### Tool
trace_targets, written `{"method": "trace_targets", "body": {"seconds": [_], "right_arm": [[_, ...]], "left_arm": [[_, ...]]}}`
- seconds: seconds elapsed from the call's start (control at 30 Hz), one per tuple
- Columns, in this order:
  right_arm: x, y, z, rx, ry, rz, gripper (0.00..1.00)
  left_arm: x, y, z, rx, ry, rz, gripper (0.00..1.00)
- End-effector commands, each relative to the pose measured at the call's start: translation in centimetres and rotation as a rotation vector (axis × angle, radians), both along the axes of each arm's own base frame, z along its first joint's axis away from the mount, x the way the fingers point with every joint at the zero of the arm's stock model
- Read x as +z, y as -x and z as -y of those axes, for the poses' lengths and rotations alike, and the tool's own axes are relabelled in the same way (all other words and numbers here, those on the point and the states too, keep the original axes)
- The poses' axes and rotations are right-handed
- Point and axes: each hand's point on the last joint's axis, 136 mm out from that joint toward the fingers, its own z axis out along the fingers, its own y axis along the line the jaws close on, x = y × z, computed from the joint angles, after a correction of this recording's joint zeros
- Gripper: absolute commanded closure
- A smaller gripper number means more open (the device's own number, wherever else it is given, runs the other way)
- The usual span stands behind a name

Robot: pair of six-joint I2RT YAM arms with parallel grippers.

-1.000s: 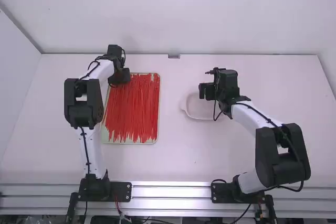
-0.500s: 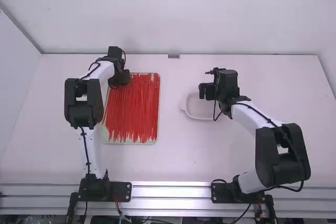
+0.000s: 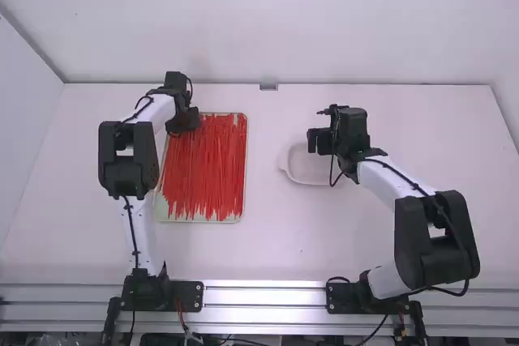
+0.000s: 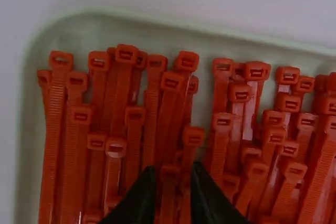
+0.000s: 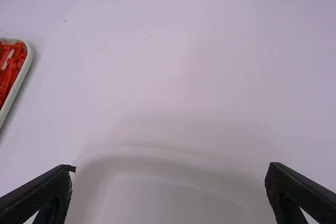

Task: Fasten the cable tie

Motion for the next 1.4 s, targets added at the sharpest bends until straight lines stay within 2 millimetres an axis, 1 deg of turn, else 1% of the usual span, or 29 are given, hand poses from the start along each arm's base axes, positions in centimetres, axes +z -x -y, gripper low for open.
{"method": "trace_targets", "body": {"seconds": [0.0,0.07,0.13,0.2,0.53,0.6,0.8,1.0,1.17,1.37], "right_arm": [[0.71,-0.81,0.07,-0.007,0.000,0.018,0.02],[0.71,-0.81,0.07,-0.007,-0.001,0.018,0.02],[0.71,-0.81,0.07,-0.007,-0.001,0.018,0.03],[0.71,-0.81,0.07,-0.007,0.000,0.018,0.02],[0.70,-0.81,0.08,-0.007,0.000,0.018,0.02],[0.70,-0.81,0.08,-0.007,0.000,0.018,0.02],[0.71,-0.81,0.07,-0.007,0.000,0.018,0.02],[0.70,-0.81,0.08,-0.007,0.000,0.018,0.02],[0.70,-0.81,0.08,-0.007,0.000,0.018,0.02],[0.69,-0.80,0.08,-0.007,0.000,0.018,0.02]], "left_arm": [[-0.29,0.40,-0.82,0.033,0.002,-0.010,0.81],[-0.27,0.35,-0.98,0.044,0.005,-0.008,0.78],[-0.26,0.33,-0.91,0.044,0.005,-0.007,0.78],[-0.24,0.24,-0.63,0.035,0.004,-0.004,0.78],[-0.12,-0.08,-0.60,0.035,0.004,0.010,0.77],[-0.10,-0.13,-0.85,0.042,0.005,0.013,0.78],[-0.07,-0.17,-0.74,0.040,0.011,0.015,0.75],[-0.10,-0.07,-0.74,0.040,0.010,0.010,0.78],[-0.12,-0.03,-0.87,0.043,0.008,0.009,0.84],[-0.19,0.15,-0.67,0.039,0.004,0.001,0.84]]}}
